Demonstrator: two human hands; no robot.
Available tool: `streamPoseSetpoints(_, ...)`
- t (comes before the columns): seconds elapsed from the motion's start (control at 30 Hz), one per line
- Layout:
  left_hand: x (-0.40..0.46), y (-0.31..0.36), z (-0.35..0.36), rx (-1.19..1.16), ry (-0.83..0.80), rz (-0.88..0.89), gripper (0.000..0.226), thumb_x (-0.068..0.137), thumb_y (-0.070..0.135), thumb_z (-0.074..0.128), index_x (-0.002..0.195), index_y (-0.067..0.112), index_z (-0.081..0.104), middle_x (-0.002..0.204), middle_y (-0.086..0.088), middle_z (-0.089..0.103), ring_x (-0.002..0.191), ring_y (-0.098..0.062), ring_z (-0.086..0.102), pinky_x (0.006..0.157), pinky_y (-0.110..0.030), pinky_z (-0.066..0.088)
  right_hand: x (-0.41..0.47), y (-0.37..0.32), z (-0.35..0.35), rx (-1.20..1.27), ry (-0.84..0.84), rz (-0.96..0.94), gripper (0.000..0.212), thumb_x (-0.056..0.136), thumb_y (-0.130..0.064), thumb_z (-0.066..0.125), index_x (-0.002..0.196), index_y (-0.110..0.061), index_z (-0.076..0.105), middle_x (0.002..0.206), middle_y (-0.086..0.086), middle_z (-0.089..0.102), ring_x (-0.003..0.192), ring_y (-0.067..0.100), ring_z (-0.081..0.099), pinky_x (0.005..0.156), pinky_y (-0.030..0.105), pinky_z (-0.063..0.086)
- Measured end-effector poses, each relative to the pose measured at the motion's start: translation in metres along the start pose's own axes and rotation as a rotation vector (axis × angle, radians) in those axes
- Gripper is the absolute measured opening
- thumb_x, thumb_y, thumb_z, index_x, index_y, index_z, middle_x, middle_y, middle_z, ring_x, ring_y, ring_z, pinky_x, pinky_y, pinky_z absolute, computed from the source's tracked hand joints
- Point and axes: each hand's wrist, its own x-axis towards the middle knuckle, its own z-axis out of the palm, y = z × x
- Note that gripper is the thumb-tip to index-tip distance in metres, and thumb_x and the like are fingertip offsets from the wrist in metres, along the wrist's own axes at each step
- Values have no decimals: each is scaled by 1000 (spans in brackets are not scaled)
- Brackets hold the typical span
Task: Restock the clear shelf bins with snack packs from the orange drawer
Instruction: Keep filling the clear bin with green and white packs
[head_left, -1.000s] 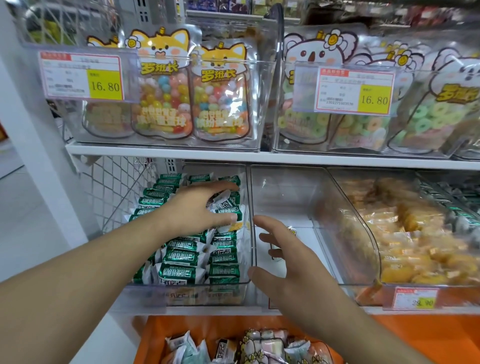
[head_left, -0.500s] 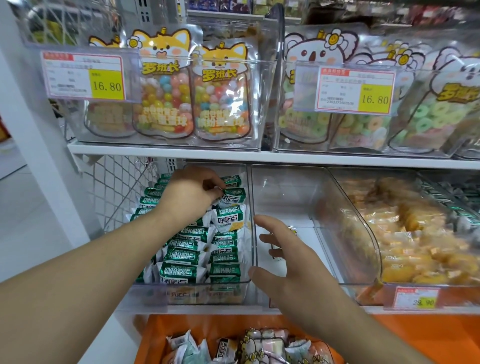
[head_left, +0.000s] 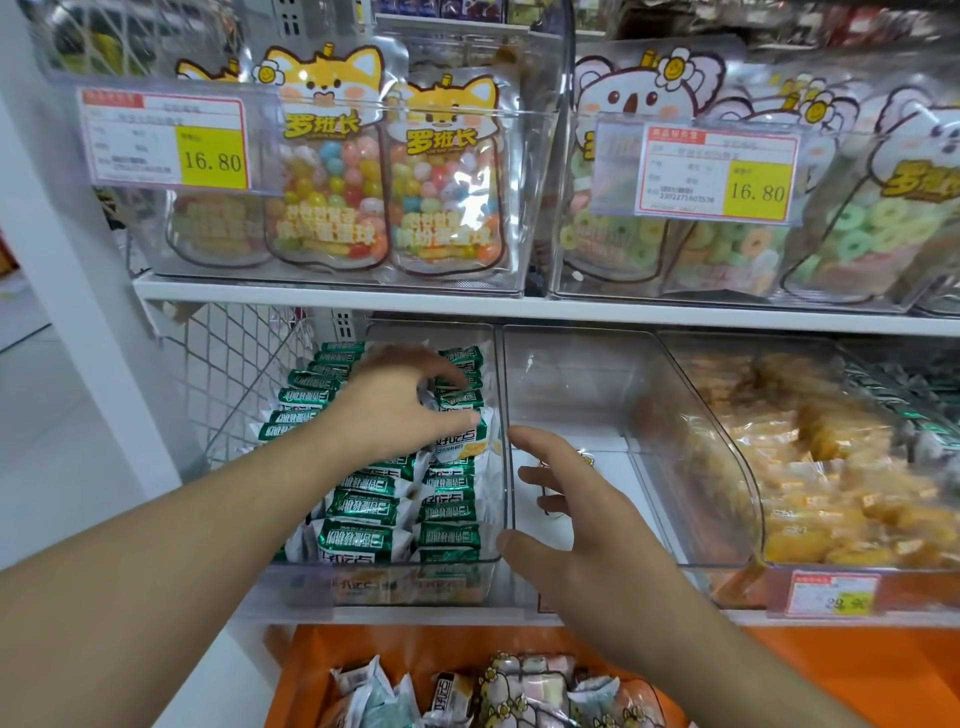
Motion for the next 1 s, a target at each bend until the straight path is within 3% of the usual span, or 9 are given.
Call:
streamPoseSetpoints(0.13, 3, -2, 0, 67, -104, -15, 55, 71, 60, 88, 120, 47, 66, 142, 10, 60, 135, -18, 52, 117, -45, 40, 1, 2, 1, -11, 1, -4, 73, 98, -32, 71, 149, -63, 28, 144, -27, 46, 140, -1, 41, 111, 30, 42)
streamPoseSetpoints(0.17, 5, -2, 0, 73, -101, -22, 55, 71, 56, 90, 121, 46, 67, 140, 8, 62, 131, -18, 56, 113, -40, 44, 1, 2, 1, -11, 1, -4, 74, 98, -32, 71, 149, -62, 28, 144, -26, 47, 140, -1, 40, 111, 30, 42)
streamPoseSetpoints(0.23, 9, 3, -2, 76, -90, -32, 54, 73, 49, 92, 121, 42, 69, 124, 11, 69, 107, -13, 69, 89, -21, 52, 1, 3, 1, -10, 0, -4, 74, 98, -32, 72, 149, -62, 28, 144, -26, 47, 139, -2, 40, 112, 31, 42)
streamPoseSetpoints(0.3, 10, 9, -3, 69, -77, -38, 51, 74, 44, 93, 121, 40, 71, 108, 16, 69, 82, -8, 73, 64, -8, 44, 1, 4, 1, -20, 2, -15, 75, 97, -31, 72, 150, -61, 28, 145, -29, 45, 139, -4, 40, 113, 29, 41)
streamPoseSetpoints(0.4, 10, 16, -5, 62, -57, -11, 38, 79, 37, 91, 112, 39, 72, 99, 16, 63, 66, -6, 71, 56, -13, 47, 2, 5, 2, -56, -3, -49, 77, 97, -28, 72, 151, -60, 29, 149, -37, 36, 140, -8, 36, 117, 27, 38)
streamPoseSetpoints(0.5, 9, 18, -5, 67, -64, 28, 41, 82, 30, 89, 117, 36, 69, 117, 11, 67, 78, -5, 70, 74, -25, 58, 4, 9, 4, -110, 7, -99, 78, 96, -24, 72, 152, -58, 31, 151, -44, 28, 142, -11, 30, 121, 29, 35)
streamPoseSetpoints(0.6, 9, 16, -3, 127, -138, 51, 74, 76, 33, 90, 141, 34, 55, 138, 10, 57, 111, -11, 57, 92, -26, 49, 6, 12, 6, -146, 2, -107, 79, 96, -24, 72, 154, -56, 29, 152, -44, 24, 142, -8, 30, 122, 29, 33)
streamPoseSetpoints(0.7, 11, 17, -5, 300, -192, 60, 94, 67, 51, 94, 148, 36, 49, 148, 6, 50, 134, -21, 47, 109, -39, 45, 6, 12, 5, -166, 2, -129, 76, 97, -24, 70, 153, -56, 29, 152, -45, 22, 140, -8, 30, 121, 25, 32)
streamPoseSetpoints(1.0, 15, 15, -4, 299, -122, 82, 82, 68, 48, 95, 141, 35, 61, 144, 4, 62, 110, -19, 69, 98, -38, 57, 8, 13, 5, -162, 8, -149, 75, 96, -20, 69, 152, -54, 33, 150, -47, 24, 141, -13, 29, 121, 23, 32)
